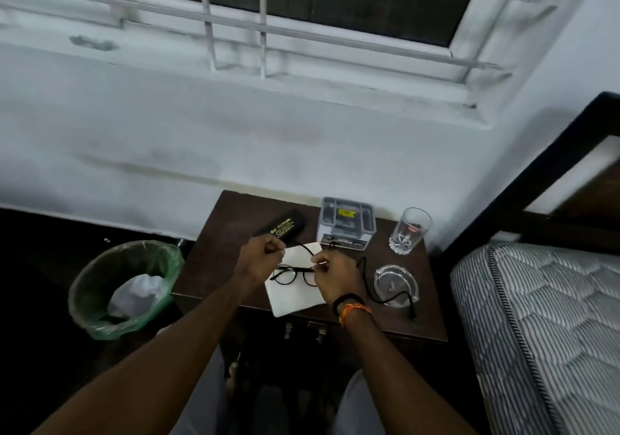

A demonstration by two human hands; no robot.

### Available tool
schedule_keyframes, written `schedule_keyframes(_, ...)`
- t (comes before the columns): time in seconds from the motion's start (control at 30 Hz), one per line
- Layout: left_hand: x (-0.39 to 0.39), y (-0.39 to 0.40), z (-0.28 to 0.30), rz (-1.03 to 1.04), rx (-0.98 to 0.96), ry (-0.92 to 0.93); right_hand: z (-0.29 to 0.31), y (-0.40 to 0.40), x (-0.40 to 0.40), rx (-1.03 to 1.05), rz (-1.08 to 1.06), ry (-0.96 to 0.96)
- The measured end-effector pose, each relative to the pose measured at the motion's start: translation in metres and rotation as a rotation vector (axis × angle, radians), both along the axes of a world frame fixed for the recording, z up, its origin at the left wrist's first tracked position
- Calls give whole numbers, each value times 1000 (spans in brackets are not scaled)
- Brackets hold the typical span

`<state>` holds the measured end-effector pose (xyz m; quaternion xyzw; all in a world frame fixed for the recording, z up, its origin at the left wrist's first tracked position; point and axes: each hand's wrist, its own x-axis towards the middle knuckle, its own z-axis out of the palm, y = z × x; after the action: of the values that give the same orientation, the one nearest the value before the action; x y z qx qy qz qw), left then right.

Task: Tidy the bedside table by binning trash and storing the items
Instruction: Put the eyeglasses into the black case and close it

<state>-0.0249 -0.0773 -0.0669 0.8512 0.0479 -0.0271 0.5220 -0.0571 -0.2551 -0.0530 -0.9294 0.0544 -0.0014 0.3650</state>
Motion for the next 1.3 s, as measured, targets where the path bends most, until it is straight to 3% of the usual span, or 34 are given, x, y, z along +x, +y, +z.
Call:
schedule_keyframes(0.4, 13, -11, -25, 33, -61, -109, -26, -14, 14, 43, -59, -124)
schedule_keyframes(0.63, 34, -3, -26, 40, 165, -265, -39, -9, 28, -73, 56, -147)
schedule_keyframes(0.8, 48, 4, -41, -16, 416, -130, -43, -7, 37, -157, 105, -134)
schedule_keyframes(1.1, 84, 10, -58, -234, 595, -18, -44, 1, 51, -62, 85, -162)
schedule_keyframes(1.3, 89, 2, -63, -225, 649, -13, -42, -2, 55, -33, 73, -200)
